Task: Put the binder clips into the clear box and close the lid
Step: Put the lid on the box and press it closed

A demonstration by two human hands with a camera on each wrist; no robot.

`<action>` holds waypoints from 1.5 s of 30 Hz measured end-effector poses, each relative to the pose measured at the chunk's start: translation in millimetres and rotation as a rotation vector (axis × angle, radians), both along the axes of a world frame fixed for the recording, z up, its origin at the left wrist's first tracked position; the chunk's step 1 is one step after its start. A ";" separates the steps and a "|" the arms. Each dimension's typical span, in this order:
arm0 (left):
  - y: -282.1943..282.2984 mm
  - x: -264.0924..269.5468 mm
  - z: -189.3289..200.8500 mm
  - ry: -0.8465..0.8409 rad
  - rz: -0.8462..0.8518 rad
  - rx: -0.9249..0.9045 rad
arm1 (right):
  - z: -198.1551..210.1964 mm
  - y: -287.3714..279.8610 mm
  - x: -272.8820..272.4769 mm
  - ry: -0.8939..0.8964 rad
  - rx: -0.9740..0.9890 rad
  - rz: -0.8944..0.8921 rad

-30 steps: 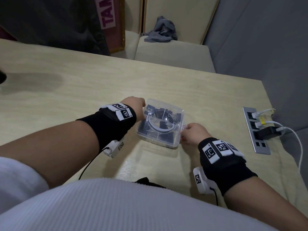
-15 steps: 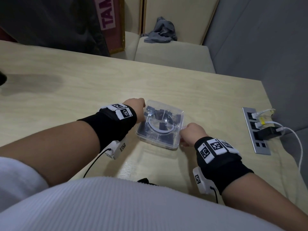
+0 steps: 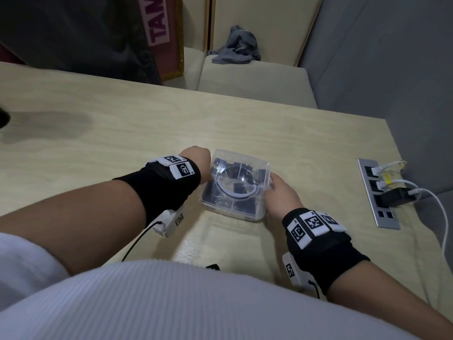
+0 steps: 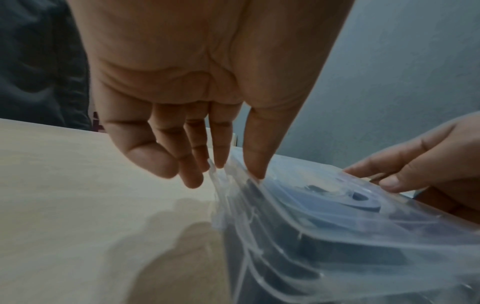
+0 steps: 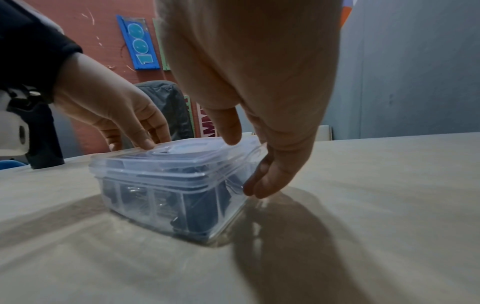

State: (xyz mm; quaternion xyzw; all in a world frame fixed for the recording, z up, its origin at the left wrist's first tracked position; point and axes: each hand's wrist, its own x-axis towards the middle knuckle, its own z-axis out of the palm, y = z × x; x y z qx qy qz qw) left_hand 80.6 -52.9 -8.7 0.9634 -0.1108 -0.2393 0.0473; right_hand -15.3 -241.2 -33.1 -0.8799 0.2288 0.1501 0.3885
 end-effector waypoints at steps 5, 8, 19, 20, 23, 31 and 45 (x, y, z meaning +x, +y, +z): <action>-0.1 5.9 5.3 0.042 0.020 -0.015 | -1.9 -5.3 5.1 0.005 -0.080 -0.078; -0.3 11.3 8.1 0.091 0.054 -0.049 | -1.7 -7.3 10.7 0.015 -0.067 -0.099; -2.1 21.3 3.9 0.170 0.137 0.008 | 2.7 -10.4 29.1 0.228 -0.121 -0.073; -2.7 23.2 0.5 0.171 0.123 0.034 | 3.8 -10.1 30.4 0.235 -0.158 -0.052; -5.2 26.3 -5.8 0.191 0.107 0.112 | 8.1 -7.6 34.2 0.279 -0.324 0.029; -8.8 25.3 -5.3 0.152 0.186 0.130 | 19.8 4.8 40.8 0.293 -0.521 0.059; 16.6 13.4 -2.0 0.368 0.558 -0.472 | 31.1 21.9 35.6 0.077 -0.619 0.217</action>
